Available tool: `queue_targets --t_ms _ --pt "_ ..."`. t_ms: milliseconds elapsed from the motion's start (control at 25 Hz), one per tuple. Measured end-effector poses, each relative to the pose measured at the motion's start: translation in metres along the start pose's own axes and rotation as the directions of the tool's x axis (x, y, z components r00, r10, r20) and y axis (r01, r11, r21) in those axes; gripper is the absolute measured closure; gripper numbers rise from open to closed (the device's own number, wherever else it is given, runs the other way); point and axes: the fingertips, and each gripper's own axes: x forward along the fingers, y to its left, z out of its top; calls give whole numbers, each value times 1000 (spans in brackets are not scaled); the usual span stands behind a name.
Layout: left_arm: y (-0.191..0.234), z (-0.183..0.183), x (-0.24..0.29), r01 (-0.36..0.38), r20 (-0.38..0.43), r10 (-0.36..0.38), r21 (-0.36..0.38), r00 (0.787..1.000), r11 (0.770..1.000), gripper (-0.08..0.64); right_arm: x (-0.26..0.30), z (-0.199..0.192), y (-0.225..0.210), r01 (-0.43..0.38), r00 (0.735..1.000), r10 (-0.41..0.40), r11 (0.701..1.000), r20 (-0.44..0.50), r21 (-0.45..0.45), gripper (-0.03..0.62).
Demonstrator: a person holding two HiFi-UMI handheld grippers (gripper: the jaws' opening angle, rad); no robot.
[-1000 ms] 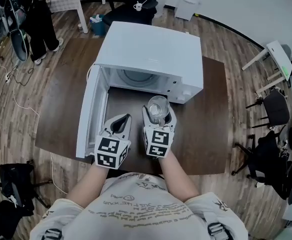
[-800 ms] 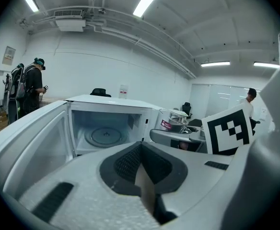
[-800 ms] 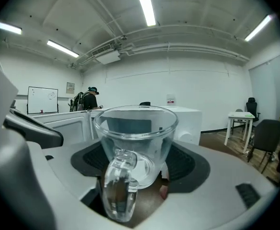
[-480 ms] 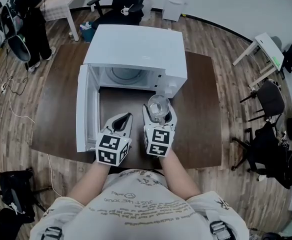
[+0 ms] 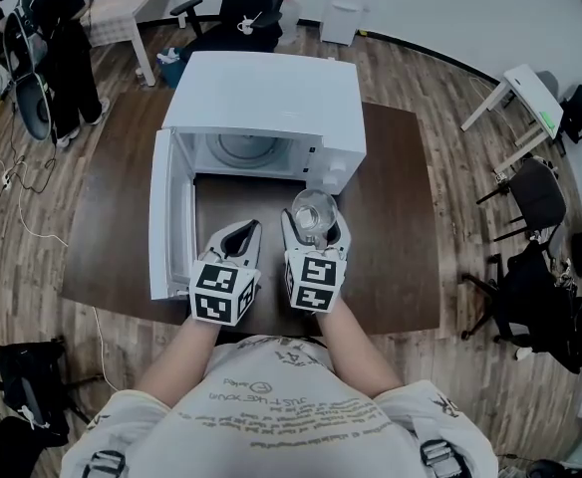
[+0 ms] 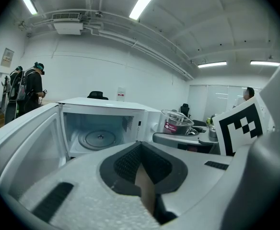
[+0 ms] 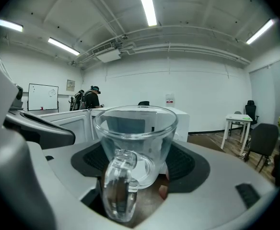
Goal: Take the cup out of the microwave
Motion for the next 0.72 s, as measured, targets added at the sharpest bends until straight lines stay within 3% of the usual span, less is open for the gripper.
queue_targets --t_ms 720 --pt "0 2 1 -4 3 4 15 1000 1000 546 1 -1 -2 -7 1000 7 1000 -12 6 219"
